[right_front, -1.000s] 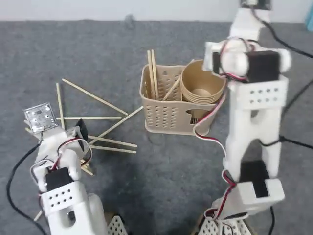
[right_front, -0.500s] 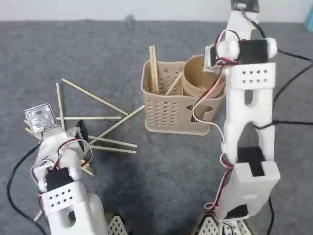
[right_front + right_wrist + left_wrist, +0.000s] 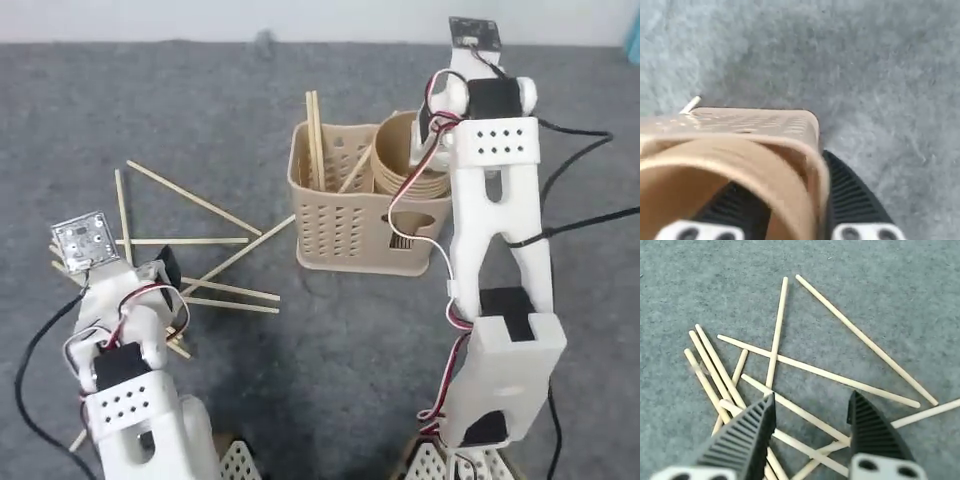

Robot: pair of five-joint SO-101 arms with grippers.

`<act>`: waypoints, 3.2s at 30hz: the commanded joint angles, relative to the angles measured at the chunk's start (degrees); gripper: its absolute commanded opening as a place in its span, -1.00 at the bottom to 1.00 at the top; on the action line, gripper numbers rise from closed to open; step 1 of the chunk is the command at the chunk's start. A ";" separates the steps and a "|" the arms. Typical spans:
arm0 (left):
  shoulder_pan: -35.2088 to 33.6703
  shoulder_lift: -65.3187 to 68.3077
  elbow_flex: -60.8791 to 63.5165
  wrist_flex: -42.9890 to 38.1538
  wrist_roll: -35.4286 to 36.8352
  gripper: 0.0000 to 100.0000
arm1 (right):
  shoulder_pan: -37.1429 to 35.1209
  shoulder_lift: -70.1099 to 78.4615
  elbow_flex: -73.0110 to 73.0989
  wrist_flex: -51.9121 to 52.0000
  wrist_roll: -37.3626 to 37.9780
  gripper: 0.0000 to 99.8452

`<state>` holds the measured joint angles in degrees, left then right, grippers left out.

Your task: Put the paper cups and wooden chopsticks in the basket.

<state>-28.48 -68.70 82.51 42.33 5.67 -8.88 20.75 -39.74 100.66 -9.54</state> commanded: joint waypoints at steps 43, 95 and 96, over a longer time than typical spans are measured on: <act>-0.18 -0.88 -0.22 -1.58 -0.70 -0.55 | 11.21 -4.44 -4.57 2.42 15.74 -0.57; 10.02 24.70 -31.16 18.46 -11.34 -0.55 | 5.32 -23.60 8.18 -0.22 9.14 -0.54; 9.58 24.70 -30.02 17.49 -11.34 -0.55 | 5.05 -21.76 5.10 0.84 9.23 -0.54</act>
<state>-17.58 -41.98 50.59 62.81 -4.44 -2.46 -4.31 -24.44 98.73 0.31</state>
